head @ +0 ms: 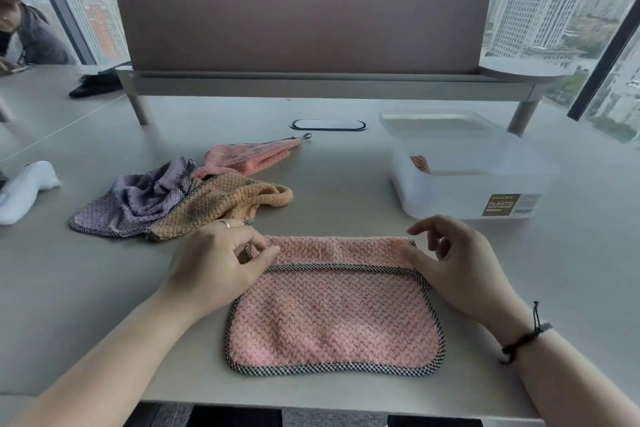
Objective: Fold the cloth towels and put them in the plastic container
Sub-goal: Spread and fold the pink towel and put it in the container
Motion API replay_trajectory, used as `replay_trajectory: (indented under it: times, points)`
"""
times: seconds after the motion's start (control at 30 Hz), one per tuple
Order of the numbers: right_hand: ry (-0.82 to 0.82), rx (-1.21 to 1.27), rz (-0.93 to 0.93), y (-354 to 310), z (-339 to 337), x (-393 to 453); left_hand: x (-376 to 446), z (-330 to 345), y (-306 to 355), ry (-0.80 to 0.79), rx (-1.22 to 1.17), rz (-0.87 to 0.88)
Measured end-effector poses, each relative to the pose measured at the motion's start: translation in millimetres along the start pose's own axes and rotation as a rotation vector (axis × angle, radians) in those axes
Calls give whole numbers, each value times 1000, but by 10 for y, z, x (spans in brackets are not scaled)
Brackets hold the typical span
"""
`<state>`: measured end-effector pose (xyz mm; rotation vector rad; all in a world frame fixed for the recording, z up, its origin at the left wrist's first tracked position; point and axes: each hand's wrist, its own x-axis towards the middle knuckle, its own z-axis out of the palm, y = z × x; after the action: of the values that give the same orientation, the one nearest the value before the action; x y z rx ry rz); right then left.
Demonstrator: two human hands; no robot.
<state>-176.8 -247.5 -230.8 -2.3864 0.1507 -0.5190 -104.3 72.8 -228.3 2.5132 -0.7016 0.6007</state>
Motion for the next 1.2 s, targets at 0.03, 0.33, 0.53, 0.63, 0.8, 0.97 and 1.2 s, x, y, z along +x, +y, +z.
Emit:
replay_trajectory:
  times: [0.03, 0.33, 0.53, 0.63, 0.8, 0.97, 1.2]
  points:
    - [52, -88, -56, -72, 19, -9, 22, 1, 38, 20, 10, 44]
    - [-462, -322, -351, -707, 460, -245, 66, 237, 442, -705, 89, 166]
    - [-567, -449, -299, -583, 473, -252, 64, 261, 418, -786, 174, 165]
    - [-584, -490, -285, -521, 425, -227, 70, 264, 399, -781, 200, 185]
    - [-580, -524, -222, -367, 316, -154, 158, 294, 394, -776, 183, 179]
    - [-563, -517, -197, -317, 310, -123, 188, 336, 369, -736, 129, 178]
    - [-349, -154, -380, -472, 101, -206, 139, 113, 380, -399, -152, 242]
